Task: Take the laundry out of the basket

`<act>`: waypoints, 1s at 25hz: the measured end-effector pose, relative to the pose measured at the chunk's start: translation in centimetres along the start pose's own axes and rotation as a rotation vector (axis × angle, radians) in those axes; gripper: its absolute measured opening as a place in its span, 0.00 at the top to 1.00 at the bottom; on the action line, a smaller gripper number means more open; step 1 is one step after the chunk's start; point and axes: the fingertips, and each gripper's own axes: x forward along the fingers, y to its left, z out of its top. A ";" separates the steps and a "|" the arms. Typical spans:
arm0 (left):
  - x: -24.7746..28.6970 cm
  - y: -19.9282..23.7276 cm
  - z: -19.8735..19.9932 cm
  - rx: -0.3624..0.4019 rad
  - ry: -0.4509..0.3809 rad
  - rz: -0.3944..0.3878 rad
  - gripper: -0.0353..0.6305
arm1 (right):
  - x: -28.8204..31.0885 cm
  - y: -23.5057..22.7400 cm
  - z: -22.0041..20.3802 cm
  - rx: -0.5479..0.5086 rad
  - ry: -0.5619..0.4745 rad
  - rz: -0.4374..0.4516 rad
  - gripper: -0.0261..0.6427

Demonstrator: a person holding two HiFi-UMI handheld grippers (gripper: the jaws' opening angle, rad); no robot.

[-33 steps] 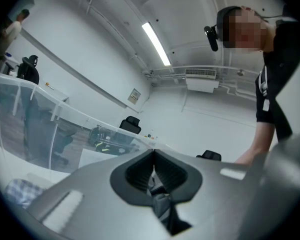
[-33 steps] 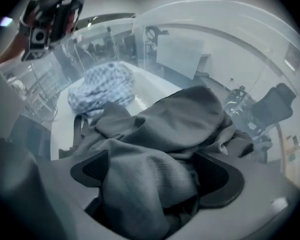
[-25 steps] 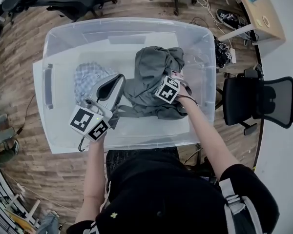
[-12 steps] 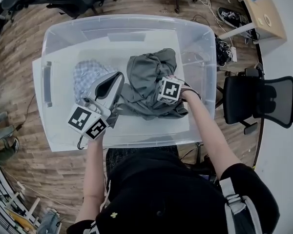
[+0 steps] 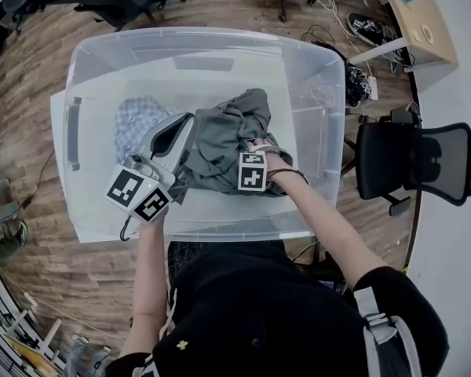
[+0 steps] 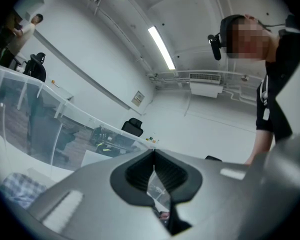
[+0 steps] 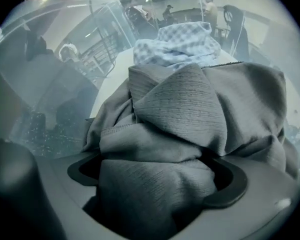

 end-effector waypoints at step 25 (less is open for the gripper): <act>-3.4 -0.6 1.8 0.050 -0.058 0.053 0.94 | -1.0 -3.3 2.2 0.165 -0.054 -0.212 0.61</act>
